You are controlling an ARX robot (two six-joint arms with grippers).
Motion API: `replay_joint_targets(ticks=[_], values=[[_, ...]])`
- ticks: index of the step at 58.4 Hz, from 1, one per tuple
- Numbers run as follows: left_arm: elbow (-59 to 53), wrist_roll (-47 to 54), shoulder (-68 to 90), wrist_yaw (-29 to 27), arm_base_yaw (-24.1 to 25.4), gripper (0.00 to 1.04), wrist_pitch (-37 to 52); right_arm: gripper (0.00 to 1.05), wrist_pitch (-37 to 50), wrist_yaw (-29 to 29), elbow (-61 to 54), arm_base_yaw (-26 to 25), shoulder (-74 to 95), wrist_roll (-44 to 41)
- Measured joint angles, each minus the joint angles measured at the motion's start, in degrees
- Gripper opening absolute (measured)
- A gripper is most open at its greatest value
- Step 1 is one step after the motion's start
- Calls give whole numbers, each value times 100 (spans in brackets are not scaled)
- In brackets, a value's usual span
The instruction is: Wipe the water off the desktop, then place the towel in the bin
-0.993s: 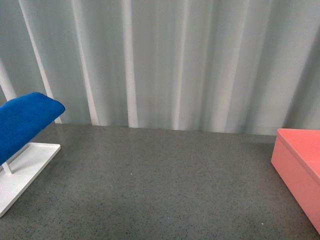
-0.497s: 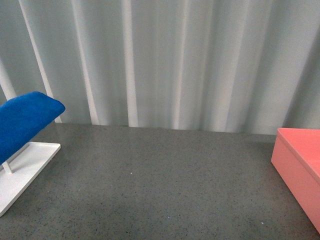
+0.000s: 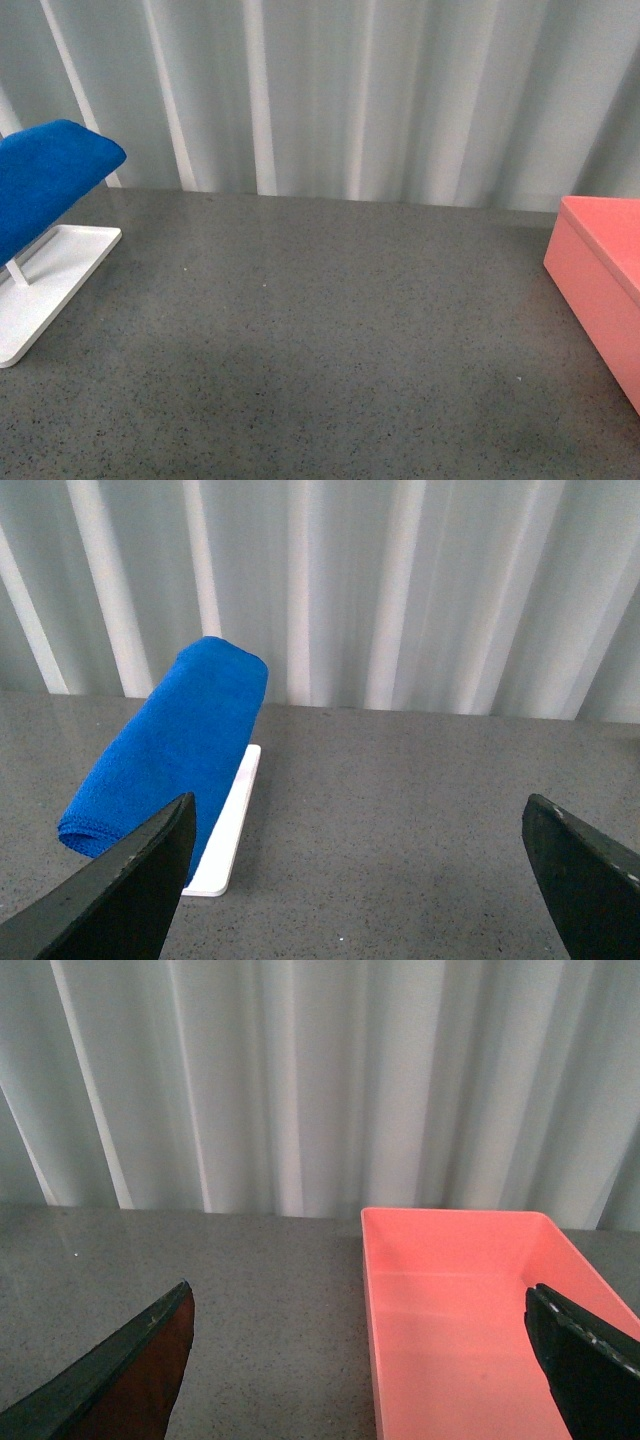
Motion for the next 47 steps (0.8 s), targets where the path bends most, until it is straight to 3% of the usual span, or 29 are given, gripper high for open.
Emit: replay_joint_targets(ticks=[8, 11, 14, 21, 31, 40, 47], values=[[0, 0, 2, 2, 0, 98, -2, 98, 0, 0, 0, 0, 0, 0], [380, -398, 553, 514, 48, 98, -1019, 98, 0, 2, 0, 0, 0, 0], [866, -774, 1585, 448, -197, 98, -1585, 98, 0, -9, -2, 0, 0, 0], [1556, -857, 3082, 326, -474, 98, -811, 98, 0, 0, -2, 4, 0, 0], [2839, -501, 5184, 503, -479, 98, 223, 98, 0, 0, -2, 4, 0, 0], [4118, -129, 7082, 647, -256, 98, 188, 98, 0, 0, -2, 4, 0, 0], [5213, 330, 8432, 382, -57, 98, -94, 98, 0, 0, -2, 4, 0, 0]])
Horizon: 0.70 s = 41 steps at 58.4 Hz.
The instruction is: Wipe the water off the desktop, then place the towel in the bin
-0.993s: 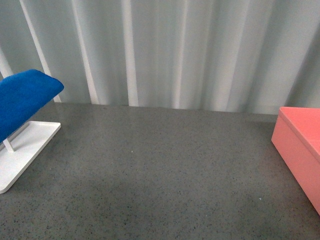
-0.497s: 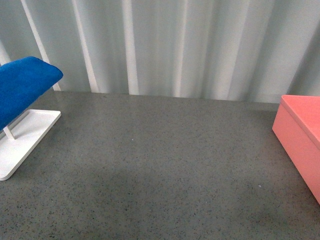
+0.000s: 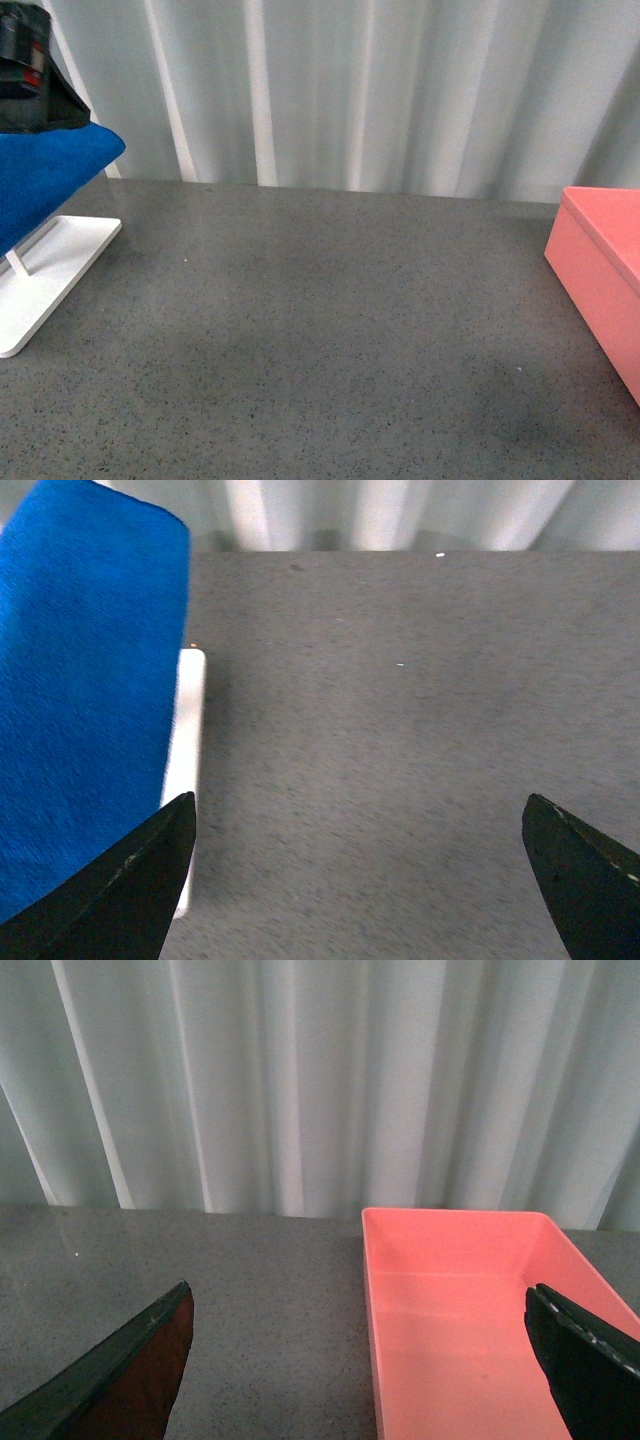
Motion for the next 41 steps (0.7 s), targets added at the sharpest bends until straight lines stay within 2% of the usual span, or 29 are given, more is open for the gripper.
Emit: replay_joint_targets(ticks=[10, 20, 34, 41], values=[[1388, 575, 1545, -479, 260, 98, -463, 98, 0, 0, 0, 0, 0, 0], [2343, 741, 2439, -765, 514, 98, -728, 98, 0, 0, 0, 0, 0, 0], [2955, 863, 3060, -1327, 841, 98, -374, 98, 0, 0, 0, 0, 0, 0], [3246, 831, 3346, -1421, 992, 98, -323, 98, 0, 2, 0, 0, 0, 0]])
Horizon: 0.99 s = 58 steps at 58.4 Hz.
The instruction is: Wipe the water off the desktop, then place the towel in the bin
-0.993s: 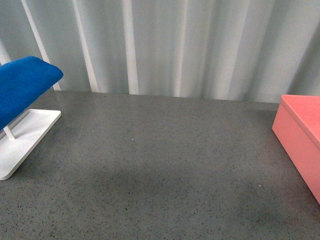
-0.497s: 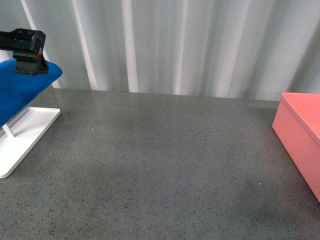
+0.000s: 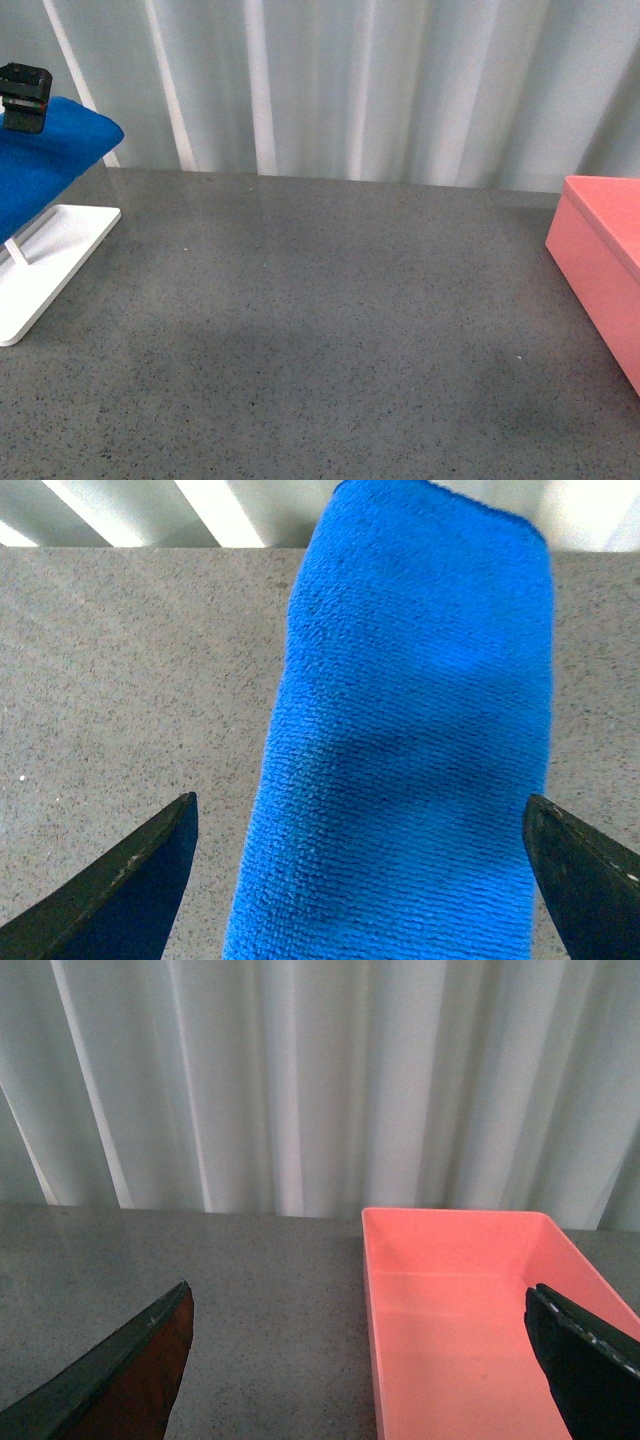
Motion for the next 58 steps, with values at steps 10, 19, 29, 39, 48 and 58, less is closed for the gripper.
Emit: replay_joint_targets(ticks=[10, 19, 29, 39, 48, 58], values=[[319, -131, 299, 24, 26, 98, -173, 98, 0, -2, 0, 0, 0, 0], [680, -269, 570, 114, -87, 98, -297, 98, 0, -2, 0, 0, 0, 0], [855, -247, 730, 35, -234, 98, -323, 98, 0, -2, 0, 0, 0, 0], [920, -114, 907, -68, -299, 98, -337, 98, 0, -2, 0, 0, 0, 0], [894, -11, 968, -109, -254, 98, -247, 98, 0, -2, 0, 0, 0, 0], [807, 76, 973, -107, -214, 98, -109, 98, 0, -2, 0, 0, 0, 0]])
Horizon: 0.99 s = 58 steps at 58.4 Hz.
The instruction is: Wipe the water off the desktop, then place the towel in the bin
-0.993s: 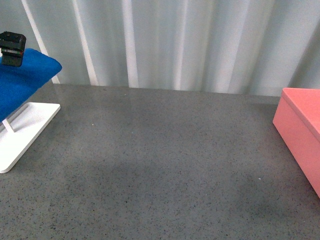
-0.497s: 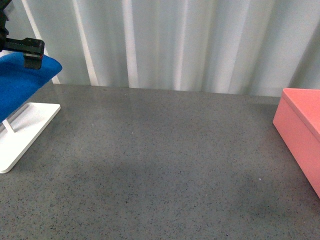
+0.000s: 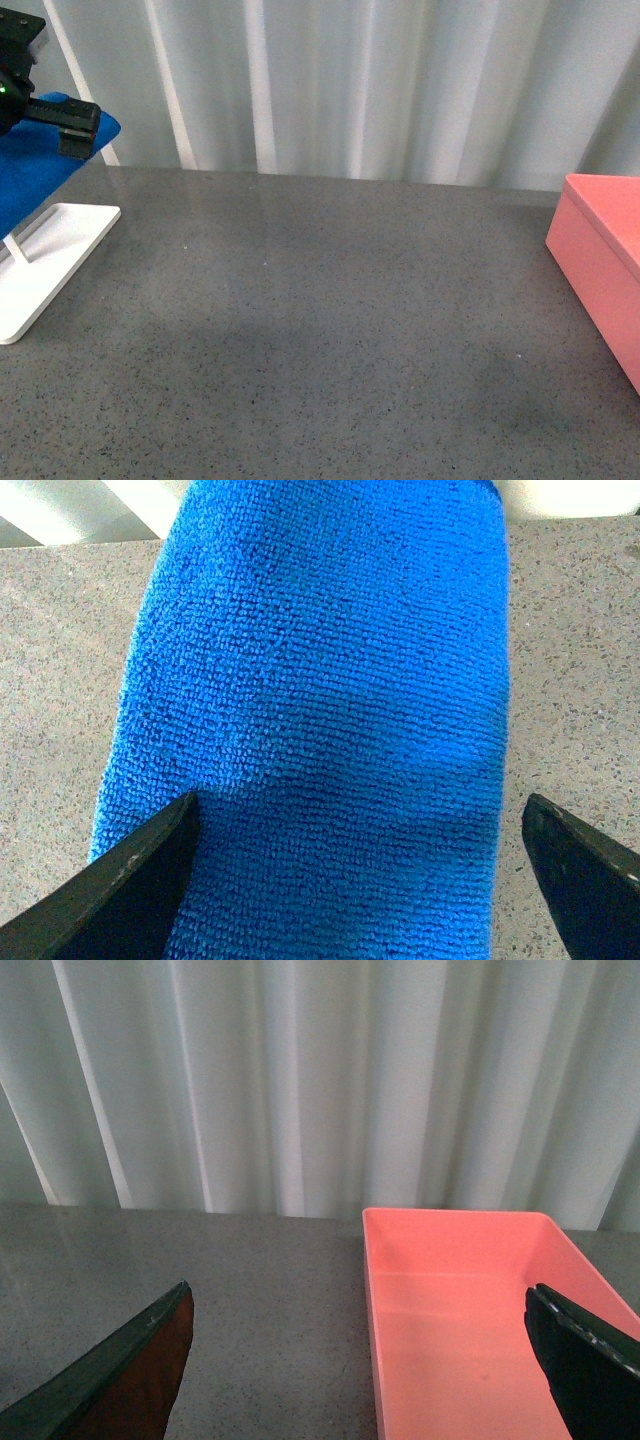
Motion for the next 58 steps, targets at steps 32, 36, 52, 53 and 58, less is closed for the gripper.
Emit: replay_joint_targets(ticks=[32, 36, 52, 53, 58], values=[[-295, 144, 7, 208, 55, 20, 249, 98, 0, 0, 0, 0, 0, 0], [-310, 157, 7, 223, 59, 8, 315, 98, 0, 0, 0, 0, 0, 0], [-542, 321, -190, 387, 98, 4, 492, 98, 0, 0, 0, 0, 0, 0], [-566, 332, -249, 413, 98, 4, 492, 98, 0, 0, 0, 0, 0, 0], [-638, 367, -494, 535, 98, 4, 485, 98, 0, 0, 0, 0, 0, 0]])
